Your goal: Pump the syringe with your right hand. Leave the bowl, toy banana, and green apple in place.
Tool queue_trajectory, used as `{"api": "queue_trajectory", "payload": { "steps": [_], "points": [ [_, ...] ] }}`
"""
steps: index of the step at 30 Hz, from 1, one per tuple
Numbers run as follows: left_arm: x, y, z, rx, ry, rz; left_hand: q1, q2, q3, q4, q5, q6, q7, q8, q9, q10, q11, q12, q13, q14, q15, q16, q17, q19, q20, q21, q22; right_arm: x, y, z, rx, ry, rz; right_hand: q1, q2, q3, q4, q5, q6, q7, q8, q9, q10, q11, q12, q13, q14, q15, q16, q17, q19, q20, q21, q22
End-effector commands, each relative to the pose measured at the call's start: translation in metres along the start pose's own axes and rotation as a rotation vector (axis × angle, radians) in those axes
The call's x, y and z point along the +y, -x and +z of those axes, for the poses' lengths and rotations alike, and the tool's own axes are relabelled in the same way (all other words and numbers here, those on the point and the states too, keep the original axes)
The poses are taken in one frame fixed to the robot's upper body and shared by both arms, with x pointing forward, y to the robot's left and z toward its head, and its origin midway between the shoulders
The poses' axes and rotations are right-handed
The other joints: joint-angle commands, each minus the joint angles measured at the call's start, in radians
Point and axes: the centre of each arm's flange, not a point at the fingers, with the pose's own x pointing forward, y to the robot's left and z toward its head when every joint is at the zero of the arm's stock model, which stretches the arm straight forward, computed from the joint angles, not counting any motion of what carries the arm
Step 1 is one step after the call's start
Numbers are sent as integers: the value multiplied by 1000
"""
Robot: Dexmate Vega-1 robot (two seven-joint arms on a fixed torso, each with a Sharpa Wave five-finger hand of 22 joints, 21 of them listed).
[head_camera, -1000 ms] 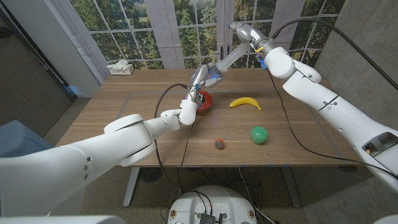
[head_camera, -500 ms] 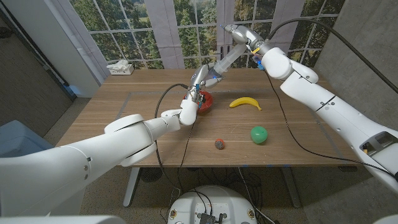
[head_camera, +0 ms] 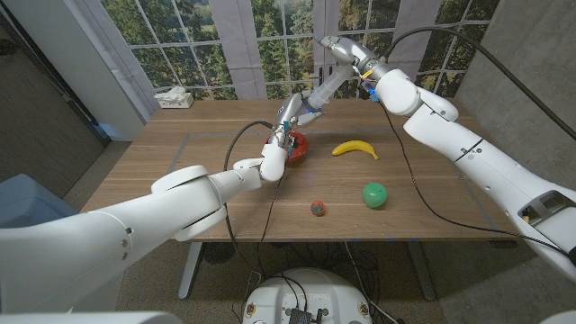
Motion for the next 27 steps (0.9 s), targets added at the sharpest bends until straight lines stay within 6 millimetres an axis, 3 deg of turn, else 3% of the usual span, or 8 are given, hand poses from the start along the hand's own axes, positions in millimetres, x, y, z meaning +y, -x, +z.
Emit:
{"api": "queue_trajectory", "payload": {
  "steps": [1,27],
  "points": [
    [2,3,2,-17,6,13,207,197,8,2,4,19,6,5,2,14,-6,-2,4,9,-18,-3,0,5,-104,11,-1,8,-1,7,-22,0,20,2,54,2,7,6,-3,1,5,3,1,-1,6,3,2,-10,0,0,0,-6,4,1],
    [2,4,-2,6,2,9,212,195,11,2,4,20,6,3,4,16,-7,-6,9,17,-17,-3,-5,2,-104,34,-15,26,-7,8,-37,-14,51,5,55,2,9,9,-7,1,6,2,-1,-2,7,2,2,-10,-1,-5,1,-8,5,1]
  ]
}}
